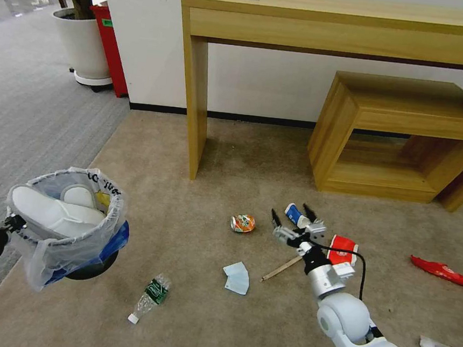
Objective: Pick up the trash bin and place the garbage on the floor into it.
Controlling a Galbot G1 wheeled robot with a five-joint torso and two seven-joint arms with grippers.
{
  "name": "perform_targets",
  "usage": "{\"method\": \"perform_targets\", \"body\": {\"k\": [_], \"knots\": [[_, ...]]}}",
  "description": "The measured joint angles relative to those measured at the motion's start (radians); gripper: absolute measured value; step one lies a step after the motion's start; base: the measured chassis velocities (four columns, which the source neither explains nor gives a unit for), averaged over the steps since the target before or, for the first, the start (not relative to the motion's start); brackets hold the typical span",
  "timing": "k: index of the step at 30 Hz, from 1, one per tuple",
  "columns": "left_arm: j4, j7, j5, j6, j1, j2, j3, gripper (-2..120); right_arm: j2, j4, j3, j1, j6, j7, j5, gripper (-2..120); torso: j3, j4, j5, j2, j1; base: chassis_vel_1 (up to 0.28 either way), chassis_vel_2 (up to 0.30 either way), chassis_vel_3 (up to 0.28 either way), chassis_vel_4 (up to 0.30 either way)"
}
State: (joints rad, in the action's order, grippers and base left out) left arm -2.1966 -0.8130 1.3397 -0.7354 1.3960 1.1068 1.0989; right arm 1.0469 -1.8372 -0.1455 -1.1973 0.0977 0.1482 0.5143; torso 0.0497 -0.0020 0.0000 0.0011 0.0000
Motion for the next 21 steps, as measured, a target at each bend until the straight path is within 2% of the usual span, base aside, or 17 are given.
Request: {"method": "perform_targets", "body": {"k": [1,4,5,7,9,10,13,14,17,21], "knots": [[0.0,0.0,0.0,0.0,0.0,0.0,0.0,2,0.0,0.0,0.0,0.0,0.0,0.0,0.0,100,0.0,0.0,0.0,0.0,0.0,0.0,0.0,0.0,0.0],[0.0,-0.001,-0.003,0.0,-0.001,0.0,0.0,2,-0.002,-0.019,0.065,0.039,0.146,0.06,0.116,100,0.0,0.0,-0.0001,0.0,0.0,0.0,0.0,0.0,0.0],[0.0,-0.001,-0.003,0.0,-0.001,0.0,0.0,2,-0.002,-0.019,0.065,0.039,0.146,0.06,0.116,100,0.0,0.0,-0.0001,0.0,0.0,0.0,0.0,0.0,0.0],[0.003,-0.001,-0.01,0.0,-0.004,0.003,-0.001,2,0.002,-0.034,0.11,0.065,0.223,0.092,0.24,100,0.0,0.0,-0.0002,0.0,0.0,0.0,0.0,0.0,0.0],[0.004,-0.001,-0.011,0.0,-0.004,0.003,-0.001,2,0.005,-0.037,0.12,0.071,0.237,0.105,0.265,100,0.0,0.0,-0.0002,0.0,0.0,0.0,0.0,0.0,0.0],[0.005,-0.001,-0.016,0.0,-0.006,0.006,-0.005,2,0.022,-0.048,0.165,0.097,0.301,0.174,0.368,100,0.0,0.0001,-0.0002,0.0,0.0,0.0,0.0,0.0,0.0],[0.005,-0.002,-0.02,0.0,-0.009,0.008,-0.01,2,0.081,-0.04,0.257,0.153,0.387,0.306,0.475,100,0.0,0.0,-0.0003,0.0,0.0,0.0,0.0,0.0,0.0],[0.005,-0.002,-0.02,0.0,-0.009,0.008,-0.01,2,0.081,-0.04,0.257,0.153,0.387,0.306,0.475,100,0.0,0.0,-0.0003,0.0,0.0,0.0,0.0,0.0,0.0],[0.003,-0.002,-0.021,0.0,-0.009,0.008,-0.01,2,0.151,-0.003,0.335,0.204,0.431,0.412,0.543,100,0.0,0.0002,-0.0003,0.0,0.0,0.0,0.0,0.0,0.0],[-0.001,-0.003,-0.021,0.0,-0.009,0.008,-0.01,2,0.193,0.025,0.383,0.237,0.446,0.481,0.612,100,0.0,0.0001,-0.0003,0.0,0.0,0.0,0.0,0.0,0.0]]}}
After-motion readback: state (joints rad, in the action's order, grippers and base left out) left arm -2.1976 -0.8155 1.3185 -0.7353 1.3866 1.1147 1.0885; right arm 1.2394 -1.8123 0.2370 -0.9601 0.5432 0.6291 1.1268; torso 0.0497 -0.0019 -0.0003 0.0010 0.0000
